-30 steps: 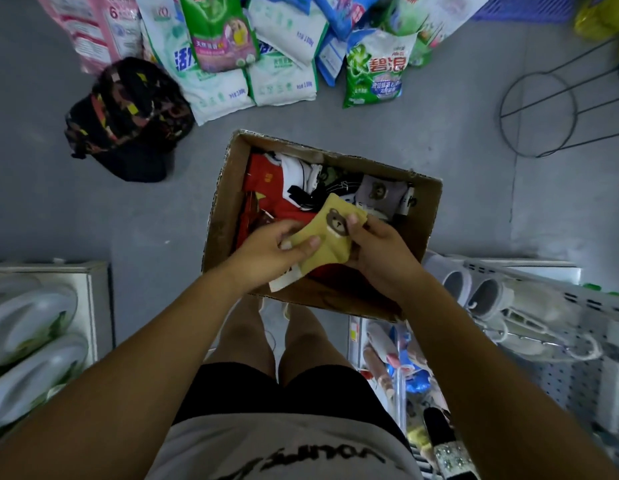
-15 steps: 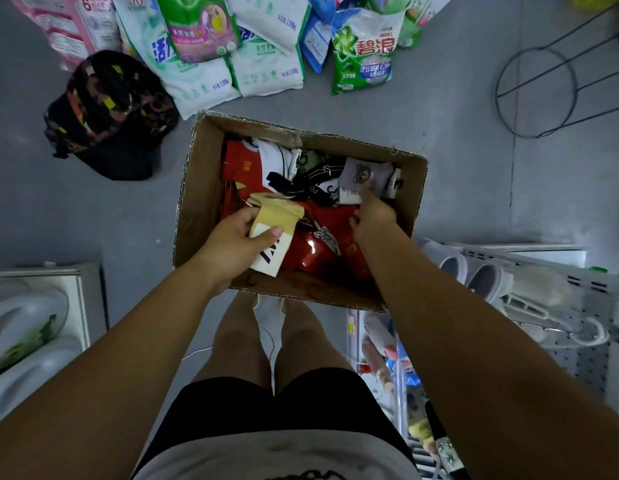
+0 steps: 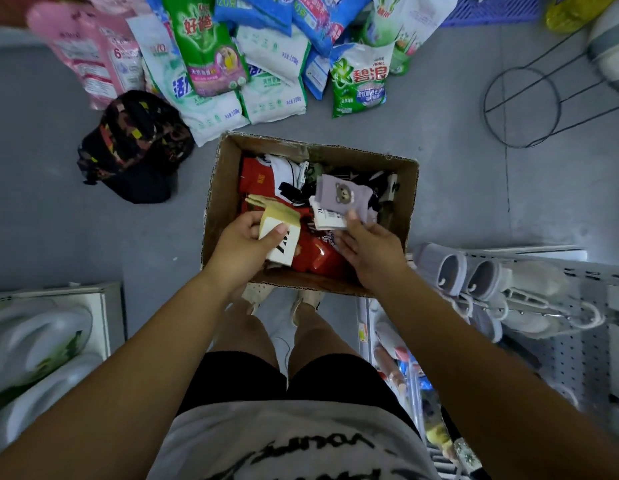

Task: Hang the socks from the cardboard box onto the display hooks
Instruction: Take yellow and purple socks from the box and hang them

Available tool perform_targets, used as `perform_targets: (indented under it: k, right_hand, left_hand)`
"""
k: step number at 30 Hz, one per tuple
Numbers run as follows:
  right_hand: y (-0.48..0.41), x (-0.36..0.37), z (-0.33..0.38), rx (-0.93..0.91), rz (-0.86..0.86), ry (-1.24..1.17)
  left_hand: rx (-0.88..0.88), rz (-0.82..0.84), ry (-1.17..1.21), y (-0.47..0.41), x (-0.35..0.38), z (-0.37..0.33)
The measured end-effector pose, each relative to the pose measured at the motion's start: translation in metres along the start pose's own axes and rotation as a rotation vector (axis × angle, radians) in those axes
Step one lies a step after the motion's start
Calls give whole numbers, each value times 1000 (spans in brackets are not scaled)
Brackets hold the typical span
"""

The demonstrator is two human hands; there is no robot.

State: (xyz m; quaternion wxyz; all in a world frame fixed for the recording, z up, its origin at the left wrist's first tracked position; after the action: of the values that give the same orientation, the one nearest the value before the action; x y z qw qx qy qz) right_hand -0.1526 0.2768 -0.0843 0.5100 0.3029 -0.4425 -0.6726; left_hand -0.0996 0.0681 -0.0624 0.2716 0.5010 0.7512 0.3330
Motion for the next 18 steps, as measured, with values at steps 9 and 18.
perform_targets:
  k: [9,18]
  right_hand:
    - [100,-6,-32,-189,-12,-127]
    - [165,-2,-82,-436,-147,-274]
  left_hand:
    - [17,263,6,67,22,-36]
    - [255,445,-294,102,5,-65]
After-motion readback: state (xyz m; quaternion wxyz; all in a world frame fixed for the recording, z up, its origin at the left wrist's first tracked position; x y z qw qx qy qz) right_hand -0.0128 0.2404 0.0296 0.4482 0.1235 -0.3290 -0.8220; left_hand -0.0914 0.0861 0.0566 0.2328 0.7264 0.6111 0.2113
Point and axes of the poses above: each hand's wrist, its own y-axis away from the middle knuckle, its own x-axis out of the palm, z = x × y, the point moved 9 cm from there along -y, towards the middle knuckle, and after that the axes turned 5 degrees about -z, right-handed, at the moved point
